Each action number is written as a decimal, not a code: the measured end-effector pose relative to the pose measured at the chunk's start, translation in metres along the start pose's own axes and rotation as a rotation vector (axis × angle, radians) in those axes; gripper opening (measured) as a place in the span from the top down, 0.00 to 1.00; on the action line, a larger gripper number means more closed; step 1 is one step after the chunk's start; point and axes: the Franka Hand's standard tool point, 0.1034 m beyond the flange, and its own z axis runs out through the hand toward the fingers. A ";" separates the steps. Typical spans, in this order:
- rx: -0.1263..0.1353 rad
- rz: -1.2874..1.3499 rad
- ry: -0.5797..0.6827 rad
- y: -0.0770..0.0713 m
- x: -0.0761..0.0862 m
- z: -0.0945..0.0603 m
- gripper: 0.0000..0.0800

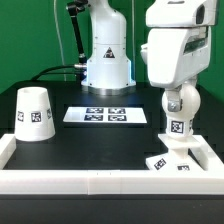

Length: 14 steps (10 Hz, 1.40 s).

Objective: Assemble lamp

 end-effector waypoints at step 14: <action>0.000 0.943 0.004 0.000 0.002 -0.001 0.27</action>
Offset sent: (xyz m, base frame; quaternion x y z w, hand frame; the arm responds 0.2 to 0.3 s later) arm -0.0075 0.0039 0.0010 -0.0042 -0.0040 0.1896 0.9818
